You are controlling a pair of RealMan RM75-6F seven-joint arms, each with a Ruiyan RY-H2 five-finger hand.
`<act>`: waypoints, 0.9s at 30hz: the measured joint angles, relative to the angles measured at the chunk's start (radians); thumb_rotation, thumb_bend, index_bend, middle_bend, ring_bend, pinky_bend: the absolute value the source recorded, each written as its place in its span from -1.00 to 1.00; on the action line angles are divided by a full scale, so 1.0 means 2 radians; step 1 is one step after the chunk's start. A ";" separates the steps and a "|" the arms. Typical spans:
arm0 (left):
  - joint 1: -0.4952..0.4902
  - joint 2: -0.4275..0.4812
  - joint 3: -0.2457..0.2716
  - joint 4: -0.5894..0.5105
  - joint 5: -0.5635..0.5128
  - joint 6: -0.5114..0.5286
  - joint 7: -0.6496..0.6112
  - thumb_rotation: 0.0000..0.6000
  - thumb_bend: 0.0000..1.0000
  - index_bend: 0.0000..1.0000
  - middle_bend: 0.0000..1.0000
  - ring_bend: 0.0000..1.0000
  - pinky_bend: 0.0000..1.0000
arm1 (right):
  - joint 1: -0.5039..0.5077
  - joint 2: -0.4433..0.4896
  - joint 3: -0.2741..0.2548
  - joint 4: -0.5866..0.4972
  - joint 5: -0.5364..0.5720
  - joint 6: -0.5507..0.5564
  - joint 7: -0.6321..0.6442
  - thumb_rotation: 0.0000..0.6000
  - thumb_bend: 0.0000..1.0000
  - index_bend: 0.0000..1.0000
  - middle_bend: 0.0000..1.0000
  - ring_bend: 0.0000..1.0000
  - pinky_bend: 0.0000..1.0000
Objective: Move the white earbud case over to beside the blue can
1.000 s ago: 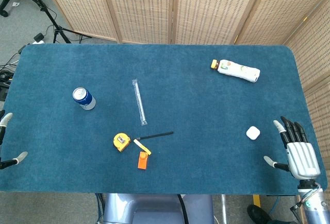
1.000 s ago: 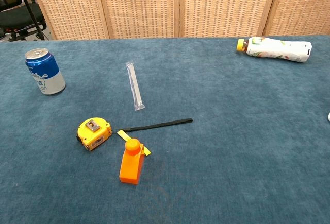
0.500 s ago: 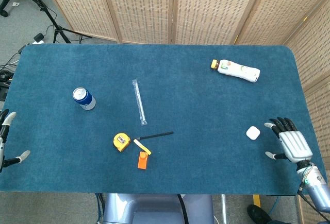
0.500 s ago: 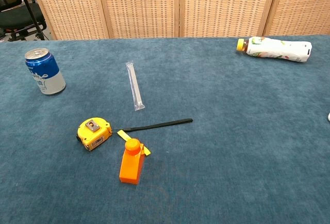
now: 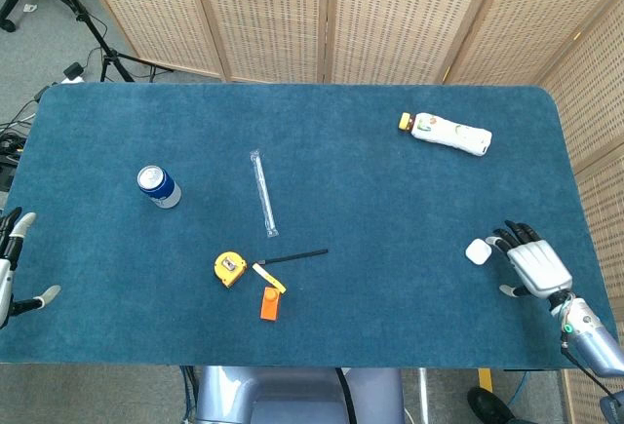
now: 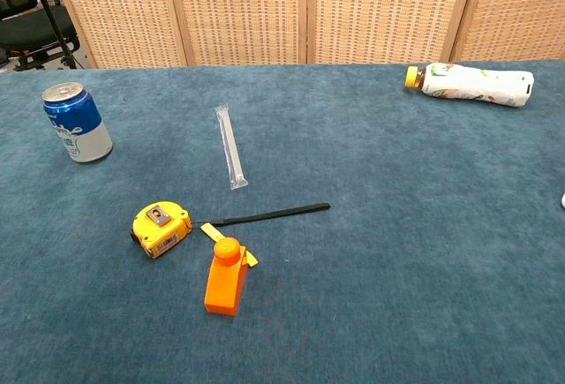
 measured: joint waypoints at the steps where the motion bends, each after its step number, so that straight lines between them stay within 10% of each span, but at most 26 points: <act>1: -0.001 -0.001 0.000 0.000 -0.001 -0.001 0.002 1.00 -1.00 -1.00 -1.00 -1.00 -1.00 | 0.004 -0.004 -0.001 0.006 -0.001 -0.002 0.001 1.00 -0.70 -0.54 -0.63 -0.87 -0.76; 20: -0.010 -0.012 -0.007 0.003 -0.022 -0.017 0.027 1.00 -1.00 -1.00 -1.00 -1.00 -1.00 | 0.060 -0.063 -0.005 0.101 0.000 -0.038 0.029 1.00 -0.43 -0.37 -0.49 -0.72 -0.64; 27: -0.011 -0.013 -0.008 0.004 -0.024 -0.018 0.028 1.00 -1.00 -1.00 -1.00 -1.00 -1.00 | 0.073 -0.073 -0.005 0.102 0.010 -0.056 0.047 1.00 0.00 -0.04 -0.09 -0.32 -0.53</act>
